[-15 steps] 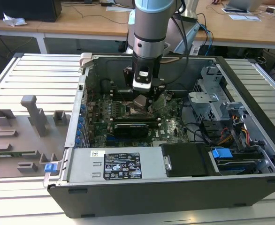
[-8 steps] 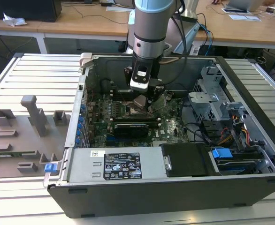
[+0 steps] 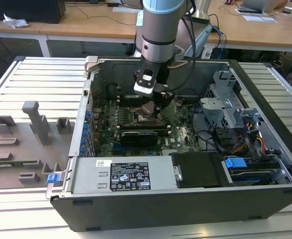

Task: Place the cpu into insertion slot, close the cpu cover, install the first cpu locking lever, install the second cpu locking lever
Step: 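Place the cpu into insertion slot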

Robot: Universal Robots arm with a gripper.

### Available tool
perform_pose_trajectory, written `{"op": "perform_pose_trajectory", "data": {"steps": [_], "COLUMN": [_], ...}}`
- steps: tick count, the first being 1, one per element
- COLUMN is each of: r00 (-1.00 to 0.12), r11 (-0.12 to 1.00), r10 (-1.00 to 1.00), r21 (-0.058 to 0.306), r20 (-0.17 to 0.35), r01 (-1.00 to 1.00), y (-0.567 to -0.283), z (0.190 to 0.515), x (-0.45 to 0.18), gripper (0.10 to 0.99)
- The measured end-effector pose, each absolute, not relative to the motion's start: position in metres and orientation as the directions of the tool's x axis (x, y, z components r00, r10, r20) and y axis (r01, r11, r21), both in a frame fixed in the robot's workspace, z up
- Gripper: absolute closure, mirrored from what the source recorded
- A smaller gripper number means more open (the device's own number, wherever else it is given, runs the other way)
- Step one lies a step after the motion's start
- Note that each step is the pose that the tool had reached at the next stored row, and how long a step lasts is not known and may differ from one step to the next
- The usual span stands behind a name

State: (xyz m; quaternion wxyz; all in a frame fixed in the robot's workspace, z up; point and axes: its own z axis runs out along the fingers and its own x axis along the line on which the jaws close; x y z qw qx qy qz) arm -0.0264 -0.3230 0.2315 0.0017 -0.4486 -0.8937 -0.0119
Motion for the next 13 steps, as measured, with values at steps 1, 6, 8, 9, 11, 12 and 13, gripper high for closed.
{"op": "perform_pose_trajectory", "data": {"steps": [1, 6, 8, 9, 11, 12, 13], "r00": [-0.586, -0.528, -0.511, -0.507, -0.483, -0.472, -0.464], "r11": [0.586, 0.527, 0.511, 0.507, 0.483, 0.472, 0.464], "r10": [0.81, 0.849, 0.859, 0.862, 0.876, 0.881, 0.886], "r21": [0.02, 0.019, 0.019, 0.019, 0.019, 0.019, 0.019], "r20": [0.014, 0.013, 0.013, 0.013, 0.013, 0.013, 0.013], "r01": [0.81, 0.849, 0.859, 0.862, 0.876, 0.881, 0.886], "y": [-0.323, -0.323, -0.323, -0.323, -0.323, -0.323, -0.323], "z": [0.2315, 0.2312, 0.2311, 0.2311, 0.231, 0.2309, 0.2309], "x": [-0.0264, -0.0264, -0.0264, -0.0264, -0.0264, -0.0264, -0.0264], "gripper": [0.541, 0.541, 0.541, 0.541, 0.541, 0.541, 0.541]}}
